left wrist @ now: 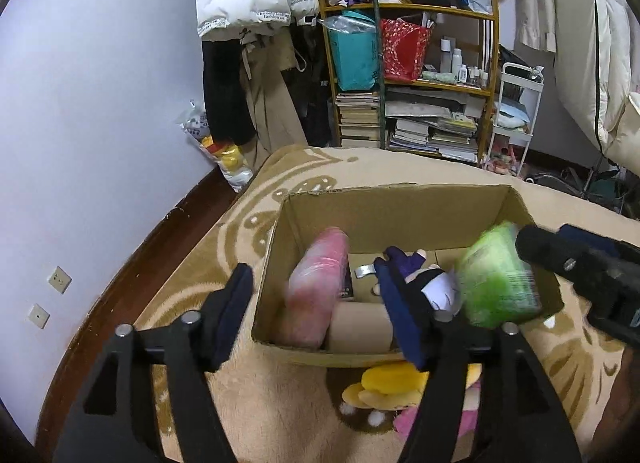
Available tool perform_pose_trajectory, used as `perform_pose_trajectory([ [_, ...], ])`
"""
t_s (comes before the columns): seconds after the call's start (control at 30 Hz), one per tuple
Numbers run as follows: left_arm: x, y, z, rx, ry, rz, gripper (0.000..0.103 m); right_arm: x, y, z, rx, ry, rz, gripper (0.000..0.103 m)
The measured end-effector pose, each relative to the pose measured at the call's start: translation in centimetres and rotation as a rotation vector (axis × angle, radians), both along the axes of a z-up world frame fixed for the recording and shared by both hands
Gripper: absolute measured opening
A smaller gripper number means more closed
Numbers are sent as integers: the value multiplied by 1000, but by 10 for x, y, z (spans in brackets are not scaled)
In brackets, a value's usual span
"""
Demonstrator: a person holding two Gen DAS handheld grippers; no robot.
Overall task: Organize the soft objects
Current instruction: 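Withdraw both tools from the box toward the two plushes, then lower the left tool to the yellow bear while the right tool lowers to the pink plush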
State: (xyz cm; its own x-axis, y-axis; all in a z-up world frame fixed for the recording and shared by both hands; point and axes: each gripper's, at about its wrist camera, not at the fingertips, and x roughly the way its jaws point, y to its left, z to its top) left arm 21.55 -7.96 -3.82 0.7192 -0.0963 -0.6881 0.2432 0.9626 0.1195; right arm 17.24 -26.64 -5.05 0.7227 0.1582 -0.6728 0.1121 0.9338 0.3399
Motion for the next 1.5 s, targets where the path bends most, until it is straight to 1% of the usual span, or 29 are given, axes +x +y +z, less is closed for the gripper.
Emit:
perform_pose_trajectory([
  [0.03, -2, 1, 2, 0, 2, 0, 73, -3, -3, 2, 13, -8, -7, 88],
  [0.07, -3, 1, 4, 4, 3, 0, 75, -6, -7, 6, 24, -18, -16, 95],
  [0.1, -5, 2, 6, 10, 5, -1, 80, -8, -8, 8, 26, -20, -22, 100],
  [0.13, -7, 3, 8, 13, 5, -1, 85, -11, -10, 11, 23, -21, -30, 102],
  [0.2, -12, 5, 13, 16, 1, 1, 90, -16, -12, 14, 24, -20, -33, 102],
  [0.27, -18, 8, 19, 8, -4, 6, 92, -23, -12, 17, 26, -9, -29, 103],
  [0.33, -22, 11, 24, -6, 2, 8, 96, -29, -10, 20, 22, -3, -22, 103],
  [0.43, -31, 16, 30, -11, 0, 16, 99, -43, -6, 22, 0, 10, -17, 103],
  [0.53, -40, 22, 36, -7, -12, 14, 100, -55, -3, 22, -1, 32, -18, 103],
  [0.67, -50, 32, 40, -27, -1, 25, 100, -69, 2, 24, -2, 40, -18, 103],
  [0.73, -54, 37, 38, -36, 23, 26, 100, -72, 4, 24, 3, 46, -21, 103],
  [0.83, -59, 40, 35, -23, 51, 15, 100, -74, 7, 22, 0, 70, -16, 103],
  [0.9, -65, 42, 31, -11, 59, 14, 100, -77, 9, 21, -7, 80, -12, 103],
  [1.13, -74, 48, 20, -21, 93, 14, 100, -84, 15, 18, -7, 108, -5, 103],
  [1.3, -77, 51, 10, -23, 103, 11, 100, -85, 17, 8, 1, 141, -8, 103],
  [1.5, -71, 52, -2, -39, 122, 5, 100, -78, 15, -13, 34, 216, -25, 103],
])
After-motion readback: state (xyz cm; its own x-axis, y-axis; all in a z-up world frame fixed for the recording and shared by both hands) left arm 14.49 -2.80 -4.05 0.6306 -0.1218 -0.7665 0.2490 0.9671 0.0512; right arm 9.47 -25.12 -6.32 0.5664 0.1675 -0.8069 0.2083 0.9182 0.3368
